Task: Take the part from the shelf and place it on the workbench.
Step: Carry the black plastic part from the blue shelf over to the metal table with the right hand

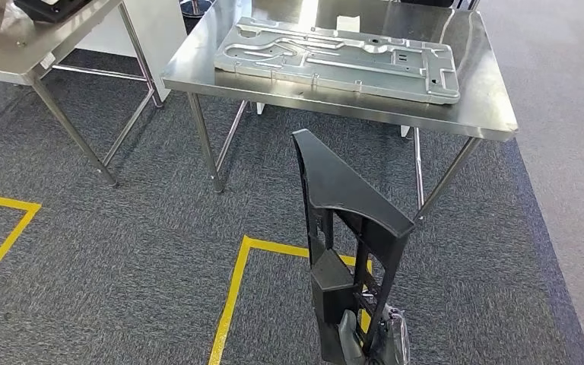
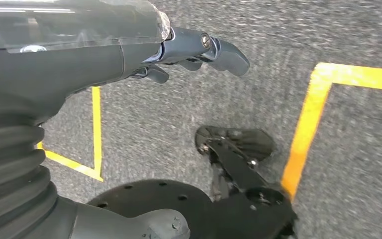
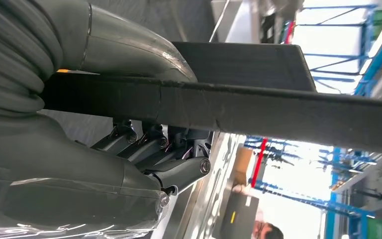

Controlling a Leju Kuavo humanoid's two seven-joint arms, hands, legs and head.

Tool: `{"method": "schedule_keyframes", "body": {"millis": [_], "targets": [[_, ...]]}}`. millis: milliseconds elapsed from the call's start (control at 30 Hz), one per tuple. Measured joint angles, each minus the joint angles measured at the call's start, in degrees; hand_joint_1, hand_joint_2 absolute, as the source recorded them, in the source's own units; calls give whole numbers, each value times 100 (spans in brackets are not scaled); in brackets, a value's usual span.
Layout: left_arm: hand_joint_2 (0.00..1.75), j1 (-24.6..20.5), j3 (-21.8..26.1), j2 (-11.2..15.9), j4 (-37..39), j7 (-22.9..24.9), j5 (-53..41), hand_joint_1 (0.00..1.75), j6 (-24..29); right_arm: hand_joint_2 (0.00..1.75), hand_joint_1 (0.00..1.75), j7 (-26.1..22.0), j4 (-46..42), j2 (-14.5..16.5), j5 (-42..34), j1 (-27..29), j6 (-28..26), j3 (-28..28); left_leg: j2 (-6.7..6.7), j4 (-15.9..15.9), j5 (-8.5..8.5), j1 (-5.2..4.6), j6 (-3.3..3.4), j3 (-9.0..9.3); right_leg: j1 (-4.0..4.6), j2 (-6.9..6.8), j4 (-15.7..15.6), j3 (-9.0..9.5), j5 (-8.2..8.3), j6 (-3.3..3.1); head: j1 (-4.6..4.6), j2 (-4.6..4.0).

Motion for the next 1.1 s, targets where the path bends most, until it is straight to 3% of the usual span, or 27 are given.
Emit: {"method": "schedule_keyframes", "body": {"millis": [100,200,233,300,367,400,467,533,667,733,833,867,900,933,1000,1033,1067,1100], "targets": [[175,-7,-9,5,7,5,-58,0,-23,175,175,474,-110,-39,498,-48,-550,-7,11,-41,1,-4,-103,118,60,-8,-353,109,-13,-145,-2,1],[175,-10,-34,42,8,9,-127,0,-70,175,175,1112,-184,-42,1189,-217,-1073,-87,13,131,-35,-18,-206,188,-3,14,-540,377,118,-231,-11,1],[175,-26,-43,58,8,10,-144,0,-84,175,175,1282,-192,-43,1356,-311,-1157,-144,8,325,-147,-14,-224,101,-27,13,-573,452,113,-241,-34,1],[175,-56,-57,80,9,14,-183,0,-103,175,175,1549,-197,-47,1622,-493,-1267,-305,2,942,-432,4,-251,-298,-37,9,-592,526,57,-260,-80,1],[175,-50,-72,96,10,32,-232,0,-106,175,175,1779,-188,-54,1991,-646,-1411,-486,3,1365,-520,17,-269,-697,-40,21,-591,594,-19,-254,-91,1],[175,-35,-85,104,12,45,-265,0,-107,175,175,1891,-176,-56,2285,-729,-1513,-575,4,1311,-394,21,-283,-774,-43,33,-590,645,-62,-243,-94,1],[175,-16,-129,129,15,74,-337,0,-108,175,175,2122,-135,-58,3087,-945,-1748,-764,7,717,123,25,-281,-706,-53,56,-589,773,-161,-203,-95,1],[175,-21,-176,149,24,97,-389,0,-110,175,175,2294,-90,-60,3734,-1192,-1899,-938,13,203,433,2,-245,-615,-52,63,-581,864,-255,-135,-94,1],[175,-35,-218,162,36,110,-419,0,-113,175,175,2439,-33,-71,4017,-1482,-1938,-1125,-7,51,467,-14,-72,-542,-43,51,-489,896,-305,5,-76,1],[175,-35,-234,169,37,110,-423,0,-111,175,175,2469,-23,-72,4041,-1539,-1943,-1167,-23,-15,444,5,-10,-442,-54,31,-90,688,-364,59,-52,1],[175,-44,-256,173,38,110,-447,0,-111,175,175,2556,12,-84,4428,-1623,-1945,-1203,-31,-70,361,8,25,-316,-73,20,921,-42,-726,122,-25,1],[175,-43,-269,174,38,113,-468,0,-113,175,175,2643,38,-99,4778,-1669,-1917,-1209,-37,-72,317,7,20,-265,-78,20,1097,-245,-794,129,-22,1],[175,-41,-285,175,39,116,-493,0,-114,175,175,2758,75,-121,5212,-1747,-1857,-1210,-43,-72,267,7,12,-203,-81,20,1096,-362,-760,127,-17,1],[175,-42,-307,176,39,121,-525,0,-116,175,175,2909,136,-162,5757,-1869,-1746,-1198,-47,-73,214,6,1,-127,-82,20,910,-391,-597,115,-16,1],[175,-59,-351,178,42,128,-584,0,-127,175,175,3290,315,-317,6740,-2210,-1457,-1130,-43,-80,109,5,-22,9,-66,19,207,-281,31,51,-14,0],[175,-77,-374,179,46,129,-609,0,-139,175,175,3571,443,-462,7054,-2422,-1286,-1024,-47,-88,64,1,-40,54,-43,14,-92,-230,253,11,-17,1],[175,-99,-396,180,51,131,-626,0,-154,175,175,3874,569,-633,7197,-2640,-1134,-872,-52,-105,25,-1,-67,74,-21,13,-284,-197,405,-27,-14,1],[175,-117,-419,184,56,133,-642,0,-168,175,175,4191,688,-821,7255,-2860,-989,-670,-57,-100,13,-6,-98,104,-1,18,-381,-182,458,-59,-12,1]]}}
